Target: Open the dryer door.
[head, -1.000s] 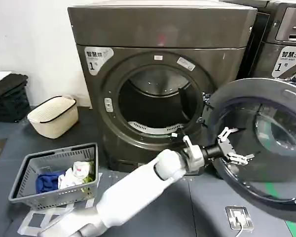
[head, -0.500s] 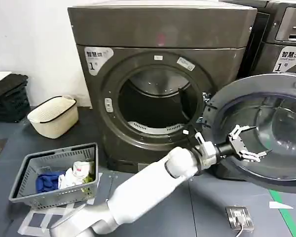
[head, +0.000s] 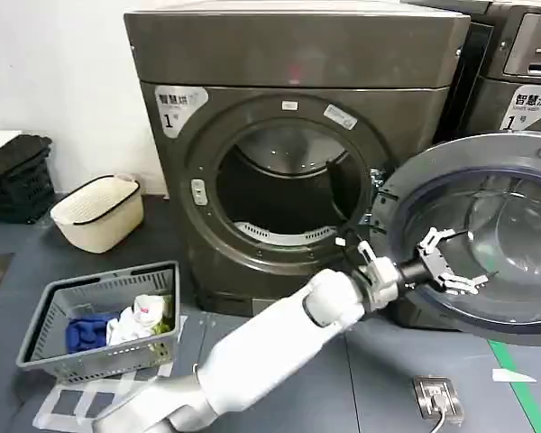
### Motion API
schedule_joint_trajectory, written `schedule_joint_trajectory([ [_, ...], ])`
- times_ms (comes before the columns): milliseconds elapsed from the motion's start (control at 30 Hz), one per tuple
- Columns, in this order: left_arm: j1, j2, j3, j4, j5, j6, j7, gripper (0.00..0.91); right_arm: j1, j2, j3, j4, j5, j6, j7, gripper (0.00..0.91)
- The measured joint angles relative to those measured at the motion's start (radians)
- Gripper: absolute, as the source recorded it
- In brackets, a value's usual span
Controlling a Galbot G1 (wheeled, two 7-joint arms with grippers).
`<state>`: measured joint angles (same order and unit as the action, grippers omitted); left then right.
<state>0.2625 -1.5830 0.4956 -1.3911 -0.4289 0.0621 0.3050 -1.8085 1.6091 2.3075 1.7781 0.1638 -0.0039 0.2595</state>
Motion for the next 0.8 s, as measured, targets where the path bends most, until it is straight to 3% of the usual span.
schedule_joint_trajectory([
  [233,0.074,0.135,-0.037,-0.201,0.035,0.043,0.021,0.907,-0.027,0.000,-0.007,-0.072,0.050,0.003,-0.021,0.907],
  [567,0.186,0.421,-0.107,-0.463,-0.020,0.058,-0.004,0.907,-0.026,0.000,-0.040,-0.116,0.150,-0.057,0.003,0.907],
  [800,0.289,0.583,-0.200,-0.608,-0.008,0.124,-0.041,0.907,-0.011,-0.070,-0.058,-0.115,0.166,-0.075,-0.009,0.907],
])
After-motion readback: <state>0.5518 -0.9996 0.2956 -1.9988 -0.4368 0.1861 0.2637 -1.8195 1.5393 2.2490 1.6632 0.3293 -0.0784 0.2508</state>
